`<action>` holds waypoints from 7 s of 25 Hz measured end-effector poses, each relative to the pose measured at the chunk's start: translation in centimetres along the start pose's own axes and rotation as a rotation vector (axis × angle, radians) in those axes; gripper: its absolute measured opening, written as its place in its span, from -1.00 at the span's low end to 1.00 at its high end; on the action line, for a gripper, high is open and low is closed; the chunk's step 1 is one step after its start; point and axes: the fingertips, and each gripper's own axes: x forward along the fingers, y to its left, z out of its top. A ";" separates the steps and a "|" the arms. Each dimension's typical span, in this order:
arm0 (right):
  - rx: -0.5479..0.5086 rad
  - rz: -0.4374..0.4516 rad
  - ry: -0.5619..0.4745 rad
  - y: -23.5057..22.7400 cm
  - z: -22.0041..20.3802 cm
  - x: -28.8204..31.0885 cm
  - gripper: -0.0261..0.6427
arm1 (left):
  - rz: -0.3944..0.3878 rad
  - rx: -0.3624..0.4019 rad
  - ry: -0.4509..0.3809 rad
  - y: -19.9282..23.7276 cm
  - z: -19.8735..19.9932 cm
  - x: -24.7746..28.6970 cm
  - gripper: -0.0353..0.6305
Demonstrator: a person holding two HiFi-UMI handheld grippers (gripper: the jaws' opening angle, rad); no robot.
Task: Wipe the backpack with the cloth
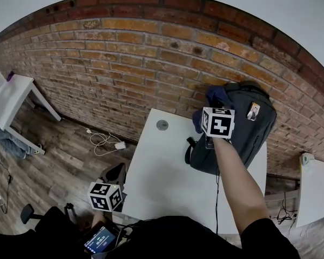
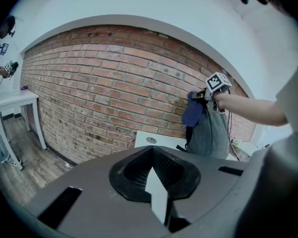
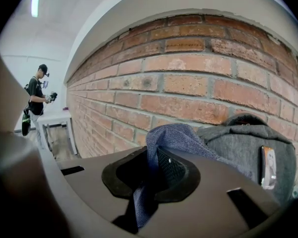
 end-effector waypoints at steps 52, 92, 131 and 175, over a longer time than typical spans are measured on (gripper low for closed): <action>0.089 -0.043 0.171 -5.0 -26.8 -18.9 -0.78 | -0.063 0.069 -0.016 -3.4 1.1 0.5 -0.90; 0.163 -0.283 -0.236 -16.4 -17.8 -38.7 -0.78 | -0.182 0.155 -0.050 -13.9 -0.5 -2.3 -0.90; 0.243 -0.128 -0.234 -9.6 -30.4 -67.2 -0.78 | -0.092 0.238 -0.012 -26.4 -16.5 -30.2 -0.90; 0.214 -0.288 -0.274 12.9 -28.7 -85.0 -0.78 | -0.274 0.267 -0.066 -15.3 -18.9 -48.3 -0.90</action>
